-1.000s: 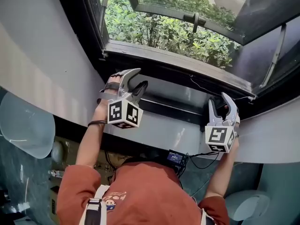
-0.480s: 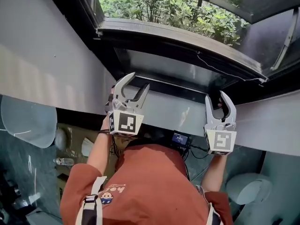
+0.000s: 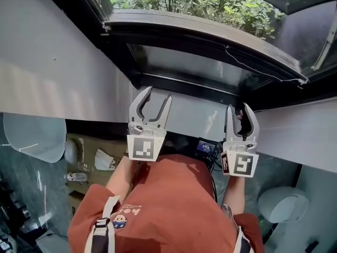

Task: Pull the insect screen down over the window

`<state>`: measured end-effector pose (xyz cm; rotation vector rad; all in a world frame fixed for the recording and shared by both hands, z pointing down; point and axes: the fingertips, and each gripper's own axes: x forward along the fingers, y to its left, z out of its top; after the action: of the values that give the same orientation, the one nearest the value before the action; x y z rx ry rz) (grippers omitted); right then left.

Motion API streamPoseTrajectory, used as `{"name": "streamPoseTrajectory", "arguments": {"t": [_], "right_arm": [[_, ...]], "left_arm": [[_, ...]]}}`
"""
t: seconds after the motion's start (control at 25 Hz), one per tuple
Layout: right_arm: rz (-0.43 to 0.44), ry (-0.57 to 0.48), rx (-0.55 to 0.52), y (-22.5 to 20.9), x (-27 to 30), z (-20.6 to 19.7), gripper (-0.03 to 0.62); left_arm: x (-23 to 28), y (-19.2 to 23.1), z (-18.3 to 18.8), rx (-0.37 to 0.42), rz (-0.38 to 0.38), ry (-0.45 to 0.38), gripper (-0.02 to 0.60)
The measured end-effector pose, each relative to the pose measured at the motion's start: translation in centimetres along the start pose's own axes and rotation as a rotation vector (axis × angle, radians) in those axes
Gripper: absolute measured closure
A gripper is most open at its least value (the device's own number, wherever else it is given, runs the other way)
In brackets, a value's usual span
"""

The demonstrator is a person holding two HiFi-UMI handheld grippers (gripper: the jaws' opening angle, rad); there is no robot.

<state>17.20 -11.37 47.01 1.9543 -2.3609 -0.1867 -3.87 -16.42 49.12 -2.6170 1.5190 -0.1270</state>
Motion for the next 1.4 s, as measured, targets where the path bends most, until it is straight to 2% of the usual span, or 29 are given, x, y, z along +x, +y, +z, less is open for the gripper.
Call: {"name": "streamPoseTrajectory", "arguments": {"t": [0.2,0.48,0.52,0.64,0.76,0.92,1.04,1.2,1.4], "right_arm": [[-0.075,-0.057,0.031,0.0,-0.3,0.3,0.425],[-0.07,-0.013,-0.035,1.2,0.1,-0.9,0.425],[-0.069,-0.012,-0.035,1.3,0.2,-0.9,0.427],[-0.079,0.005,-0.061,1.4,0.4,-1.1,0.487],[-0.093,0.018,-0.088,1.2,0.6,-1.3,0.542],[-0.108,0.007,-0.088,1.0,0.6,-1.0,0.58],[-0.11,-0.003,-0.073,0.9,0.5,-0.9,0.585],[-0.131,-0.012,-0.075,0.5,0.6,-0.6,0.585],[-0.138,-0.031,-0.079,0.4,0.4,-0.1,0.585]], "left_arm": [[-0.8,0.5,0.1,-0.043,0.053,-0.029,0.362],[-1.0,0.2,-0.3,0.002,0.057,-0.019,0.374],[-1.0,0.1,-0.3,0.012,0.055,-0.015,0.381],[-0.9,0.0,-0.3,0.044,0.049,-0.01,0.425],[-0.9,-0.2,-0.2,0.03,0.048,-0.023,0.459],[-0.8,-0.3,-0.2,0.013,0.034,-0.021,0.518],[-0.9,-0.5,0.0,0.001,0.02,-0.028,0.572],[-0.8,-0.8,0.0,-0.026,-0.013,-0.028,0.577],[-0.8,-0.9,0.0,-0.01,-0.015,-0.032,0.577]]}}
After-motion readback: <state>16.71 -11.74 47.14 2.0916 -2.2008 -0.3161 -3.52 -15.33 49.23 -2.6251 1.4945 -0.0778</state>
